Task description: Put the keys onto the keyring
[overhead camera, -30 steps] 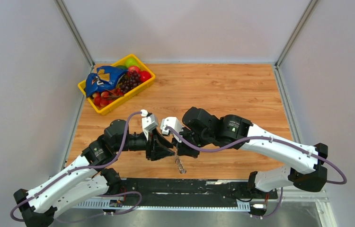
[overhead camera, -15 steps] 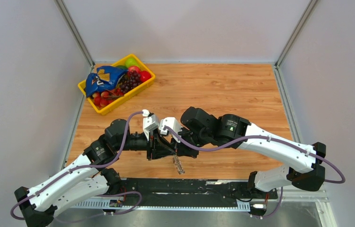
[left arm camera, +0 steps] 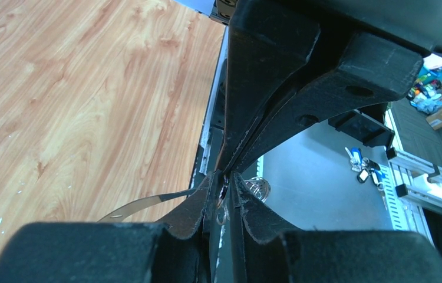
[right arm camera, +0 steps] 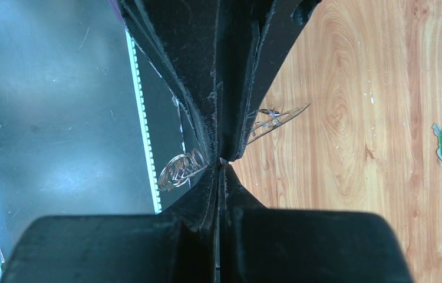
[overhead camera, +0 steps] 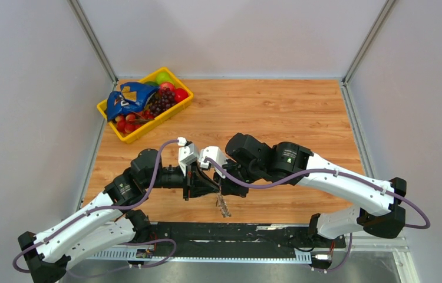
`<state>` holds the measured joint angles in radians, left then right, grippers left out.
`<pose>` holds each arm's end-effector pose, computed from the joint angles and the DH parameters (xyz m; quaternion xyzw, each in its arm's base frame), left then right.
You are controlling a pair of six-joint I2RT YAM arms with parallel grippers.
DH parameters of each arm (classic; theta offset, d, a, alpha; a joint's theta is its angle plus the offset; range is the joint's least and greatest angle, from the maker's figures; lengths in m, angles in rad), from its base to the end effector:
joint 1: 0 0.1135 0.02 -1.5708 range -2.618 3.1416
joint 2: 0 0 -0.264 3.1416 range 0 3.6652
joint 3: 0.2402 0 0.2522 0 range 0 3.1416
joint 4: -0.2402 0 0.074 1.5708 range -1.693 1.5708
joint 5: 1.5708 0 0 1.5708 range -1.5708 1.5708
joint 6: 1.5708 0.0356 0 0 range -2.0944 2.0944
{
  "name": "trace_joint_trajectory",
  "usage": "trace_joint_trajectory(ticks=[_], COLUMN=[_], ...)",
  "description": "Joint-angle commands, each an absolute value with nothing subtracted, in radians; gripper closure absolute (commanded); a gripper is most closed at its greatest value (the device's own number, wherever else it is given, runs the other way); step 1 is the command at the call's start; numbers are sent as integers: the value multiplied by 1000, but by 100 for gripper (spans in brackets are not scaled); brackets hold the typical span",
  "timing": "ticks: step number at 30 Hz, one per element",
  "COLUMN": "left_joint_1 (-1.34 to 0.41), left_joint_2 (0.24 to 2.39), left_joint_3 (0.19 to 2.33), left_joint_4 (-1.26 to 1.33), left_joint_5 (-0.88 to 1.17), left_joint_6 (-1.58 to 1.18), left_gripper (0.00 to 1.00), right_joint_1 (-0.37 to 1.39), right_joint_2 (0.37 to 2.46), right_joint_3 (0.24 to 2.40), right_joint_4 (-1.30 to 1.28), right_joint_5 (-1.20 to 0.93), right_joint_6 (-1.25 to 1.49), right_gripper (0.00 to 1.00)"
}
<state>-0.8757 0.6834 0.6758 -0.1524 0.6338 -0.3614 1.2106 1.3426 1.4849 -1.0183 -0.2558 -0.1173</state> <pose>0.0876 -0.1380 0.3220 0.3794 0.6483 -0.5505 0.3643 0.0845 0.2499 0.3815 -0.6089 0.7077 0.2780 0.2261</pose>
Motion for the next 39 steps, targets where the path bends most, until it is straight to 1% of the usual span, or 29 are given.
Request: trace_joint_trajectory(ticks=[1, 7, 12, 20, 22, 24, 25, 28, 29, 30, 32, 39], left_joint_1=[-892, -898, -902, -909, -913, -916, -920, -924, -926, -926, -930, -952], left_joint_2=[696, 698, 701, 705, 707, 708, 707, 705, 704, 703, 705, 706], left_joint_3=[699, 700, 698, 694, 694, 693, 693, 693, 694, 695, 695, 695], left_joint_4=[-156, -158, -153, -140, -138, -137, -138, -138, -138, -139, -138, -144], left_joint_5=[647, 637, 631, 640, 642, 644, 645, 650, 651, 651, 654, 633], left_joint_6=[-337, -335, -334, -334, -334, -333, -331, -327, -326, -325, -321, -306], left_gripper=[80, 76, 70, 73, 74, 79, 84, 91, 96, 98, 100, 100], right_joint_1=[1216, 1216, 1216, 1217, 1216, 1216, 1216, 1216, 1216, 1217, 1217, 1216], right_joint_2=[1335, 1335, 1338, 1336, 1339, 1340, 1338, 1332, 1331, 1329, 1327, 1317], right_joint_3=[1547, 1555, 1559, 1567, 1566, 1567, 1566, 1572, 1573, 1574, 1578, 1585], right_joint_4=[-979, -978, -976, -968, -967, -967, -967, -965, -964, -964, -963, -933], right_joint_5=[-252, -251, -258, -260, -259, -256, -255, -252, -250, -245, -242, -233], right_joint_6=[-107, -103, -101, -97, -97, -95, -94, -92, -91, -89, -87, -69], right_gripper=[100, 100, 100, 100, 100, 100, 100, 100, 100, 100, 100, 100])
